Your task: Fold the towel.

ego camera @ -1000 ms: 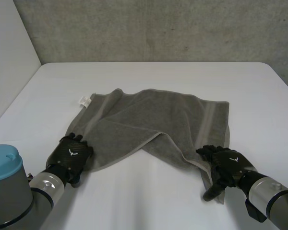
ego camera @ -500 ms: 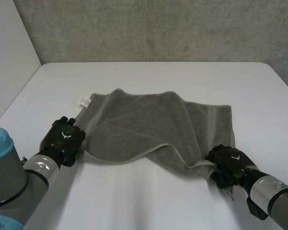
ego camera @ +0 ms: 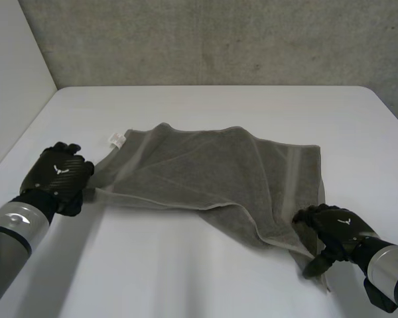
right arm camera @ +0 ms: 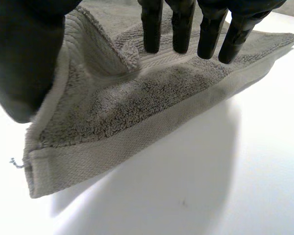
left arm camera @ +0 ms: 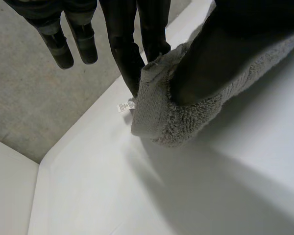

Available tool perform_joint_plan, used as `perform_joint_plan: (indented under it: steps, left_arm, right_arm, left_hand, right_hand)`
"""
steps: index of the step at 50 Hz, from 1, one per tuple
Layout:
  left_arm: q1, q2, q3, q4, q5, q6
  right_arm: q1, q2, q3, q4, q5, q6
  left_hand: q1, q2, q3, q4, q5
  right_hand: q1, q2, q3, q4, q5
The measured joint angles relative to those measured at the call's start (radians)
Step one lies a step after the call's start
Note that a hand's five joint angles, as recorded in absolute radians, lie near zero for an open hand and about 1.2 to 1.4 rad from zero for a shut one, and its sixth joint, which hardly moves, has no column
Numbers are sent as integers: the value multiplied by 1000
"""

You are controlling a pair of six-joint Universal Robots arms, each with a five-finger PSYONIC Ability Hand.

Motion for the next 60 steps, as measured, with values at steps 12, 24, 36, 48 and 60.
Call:
perform_joint_plan:
  steps: [12,24,36,48,60]
  left_arm:
    - [20,19,-5,-20,37,-85]
    - [64,32,12,-133,84,-86]
    - [112,-54,236,-384,171,-90]
    - [-18,-344,695,-281,104,-195]
    - [-101,-299,934,405,-145,-457]
  right_arm:
    - [4,-14,18,-2,-54,-1]
    - [-112,-128,-167,322,-188,-354]
    - [-149,27,-564,565,-91,-837]
    - [65,308,-1018,126,-31,-920]
    - [187,255,-1233,-388,108,-456]
  left_hand:
    - [0,2,0,0,-1]
    - [0,3,0,0,-1]
    - [0,3,0,0,6]
    - [1,10,0,0,7]
    - [1,10,0,0,8]
  right_hand:
    - [934,967,0,0,957]
    - [934,972,0,0,961]
    - [934,973,0,0,961]
    - [934,975,0,0,961]
    - [935,976,0,0,960]
